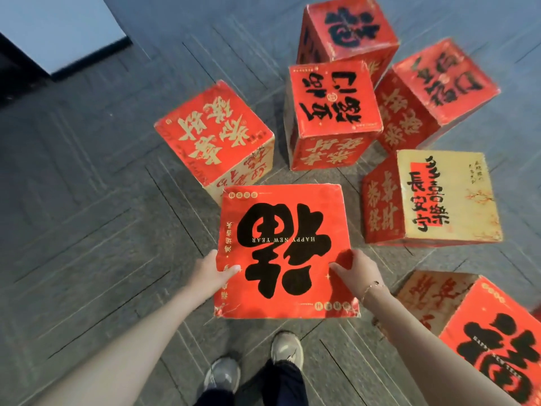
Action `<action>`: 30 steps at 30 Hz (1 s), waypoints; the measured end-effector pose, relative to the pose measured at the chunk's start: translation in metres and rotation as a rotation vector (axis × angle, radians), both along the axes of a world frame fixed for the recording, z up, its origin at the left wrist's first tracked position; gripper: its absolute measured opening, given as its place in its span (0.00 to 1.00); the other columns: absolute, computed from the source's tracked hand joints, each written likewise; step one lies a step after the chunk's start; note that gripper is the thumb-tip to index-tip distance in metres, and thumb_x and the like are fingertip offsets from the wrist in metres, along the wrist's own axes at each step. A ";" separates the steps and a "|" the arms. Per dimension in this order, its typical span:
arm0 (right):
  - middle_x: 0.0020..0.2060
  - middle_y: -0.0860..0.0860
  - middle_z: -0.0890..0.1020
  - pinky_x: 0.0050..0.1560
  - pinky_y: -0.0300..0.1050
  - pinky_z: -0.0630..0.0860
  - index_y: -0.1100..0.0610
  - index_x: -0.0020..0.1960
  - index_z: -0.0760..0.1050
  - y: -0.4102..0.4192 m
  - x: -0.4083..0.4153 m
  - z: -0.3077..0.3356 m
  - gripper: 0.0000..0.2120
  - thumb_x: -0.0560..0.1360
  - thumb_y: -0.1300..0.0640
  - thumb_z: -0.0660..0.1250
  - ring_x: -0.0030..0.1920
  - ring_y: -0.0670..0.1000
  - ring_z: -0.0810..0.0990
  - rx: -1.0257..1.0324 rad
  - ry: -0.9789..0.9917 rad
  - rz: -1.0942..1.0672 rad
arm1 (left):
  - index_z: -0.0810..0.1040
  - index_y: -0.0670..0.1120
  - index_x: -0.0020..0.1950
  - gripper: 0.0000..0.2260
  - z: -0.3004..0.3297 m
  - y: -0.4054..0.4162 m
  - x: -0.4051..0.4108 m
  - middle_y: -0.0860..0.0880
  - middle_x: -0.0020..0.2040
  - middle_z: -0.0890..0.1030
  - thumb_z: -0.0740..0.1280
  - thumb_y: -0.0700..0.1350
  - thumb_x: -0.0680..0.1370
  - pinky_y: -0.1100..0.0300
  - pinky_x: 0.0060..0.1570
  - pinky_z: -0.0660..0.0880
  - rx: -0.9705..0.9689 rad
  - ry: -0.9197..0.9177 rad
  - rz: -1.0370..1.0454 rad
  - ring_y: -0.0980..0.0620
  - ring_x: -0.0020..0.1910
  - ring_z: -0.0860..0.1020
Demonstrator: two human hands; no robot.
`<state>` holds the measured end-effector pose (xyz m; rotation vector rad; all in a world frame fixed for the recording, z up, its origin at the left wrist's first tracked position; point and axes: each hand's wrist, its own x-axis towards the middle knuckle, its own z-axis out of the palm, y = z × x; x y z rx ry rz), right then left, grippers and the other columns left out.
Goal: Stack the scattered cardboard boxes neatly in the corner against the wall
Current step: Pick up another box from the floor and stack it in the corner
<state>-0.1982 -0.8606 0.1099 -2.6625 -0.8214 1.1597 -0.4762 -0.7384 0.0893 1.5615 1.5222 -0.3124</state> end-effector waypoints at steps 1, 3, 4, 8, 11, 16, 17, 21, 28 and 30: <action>0.57 0.57 0.78 0.55 0.45 0.71 0.62 0.61 0.70 0.004 -0.005 0.014 0.21 0.73 0.50 0.69 0.59 0.57 0.76 0.016 0.000 0.013 | 0.73 0.44 0.61 0.24 0.013 0.001 -0.007 0.46 0.56 0.80 0.69 0.58 0.73 0.54 0.52 0.76 0.013 0.002 0.022 0.47 0.54 0.79; 0.56 0.57 0.79 0.54 0.45 0.70 0.62 0.59 0.71 0.014 -0.016 0.041 0.20 0.73 0.51 0.69 0.58 0.57 0.76 0.047 0.003 0.043 | 0.72 0.43 0.63 0.26 0.041 0.004 -0.020 0.45 0.56 0.80 0.69 0.58 0.73 0.55 0.51 0.75 0.039 0.009 0.068 0.47 0.55 0.78; 0.55 0.57 0.79 0.53 0.44 0.70 0.61 0.58 0.71 0.019 -0.021 0.054 0.20 0.73 0.51 0.70 0.57 0.57 0.76 0.066 0.009 0.050 | 0.73 0.43 0.63 0.25 0.056 0.006 -0.026 0.46 0.56 0.80 0.70 0.58 0.73 0.57 0.49 0.73 0.058 0.010 0.086 0.48 0.54 0.78; 0.52 0.55 0.80 0.51 0.43 0.71 0.60 0.55 0.73 0.048 -0.040 0.107 0.18 0.72 0.51 0.70 0.55 0.56 0.78 0.122 0.026 0.077 | 0.76 0.45 0.59 0.19 0.116 0.020 -0.045 0.49 0.51 0.80 0.71 0.54 0.73 0.61 0.46 0.72 0.118 -0.033 0.155 0.50 0.51 0.79; 0.53 0.56 0.80 0.54 0.45 0.72 0.61 0.57 0.73 0.072 -0.055 0.144 0.19 0.72 0.50 0.70 0.56 0.57 0.78 0.160 0.028 0.126 | 0.76 0.45 0.63 0.23 0.162 0.034 -0.064 0.49 0.57 0.80 0.71 0.56 0.73 0.60 0.51 0.73 0.203 -0.026 0.191 0.47 0.56 0.79; 0.57 0.57 0.79 0.56 0.46 0.72 0.62 0.61 0.71 0.108 -0.089 0.209 0.23 0.73 0.50 0.69 0.58 0.57 0.77 0.221 0.016 0.214 | 0.77 0.53 0.52 0.13 0.229 0.042 -0.109 0.56 0.45 0.80 0.71 0.57 0.73 0.68 0.34 0.69 0.298 -0.091 0.270 0.56 0.42 0.77; 0.56 0.57 0.79 0.55 0.45 0.71 0.61 0.60 0.71 0.114 -0.097 0.221 0.22 0.73 0.50 0.70 0.58 0.57 0.77 0.240 0.020 0.230 | 0.76 0.53 0.52 0.13 0.243 0.042 -0.117 0.57 0.43 0.79 0.71 0.57 0.73 0.69 0.33 0.68 0.326 -0.105 0.295 0.56 0.42 0.78; 0.54 0.56 0.80 0.51 0.42 0.70 0.61 0.58 0.72 0.137 -0.137 0.274 0.19 0.73 0.51 0.69 0.56 0.57 0.78 0.296 0.038 0.338 | 0.74 0.53 0.53 0.14 0.295 0.030 -0.159 0.58 0.44 0.77 0.69 0.58 0.73 0.71 0.32 0.66 0.371 -0.109 0.388 0.58 0.41 0.76; 0.51 0.56 0.81 0.46 0.42 0.72 0.62 0.57 0.74 0.172 -0.228 0.367 0.21 0.72 0.49 0.71 0.51 0.56 0.79 0.359 0.095 0.598 | 0.76 0.51 0.52 0.15 0.379 -0.005 -0.260 0.55 0.45 0.82 0.70 0.59 0.72 0.68 0.38 0.73 0.379 -0.177 0.572 0.59 0.42 0.80; 0.49 0.57 0.82 0.48 0.46 0.75 0.63 0.56 0.76 0.180 -0.261 0.391 0.20 0.71 0.50 0.72 0.49 0.58 0.80 0.397 0.132 0.639 | 0.77 0.50 0.51 0.16 0.400 -0.015 -0.293 0.55 0.45 0.83 0.69 0.61 0.72 0.63 0.42 0.77 0.394 -0.172 0.625 0.57 0.43 0.81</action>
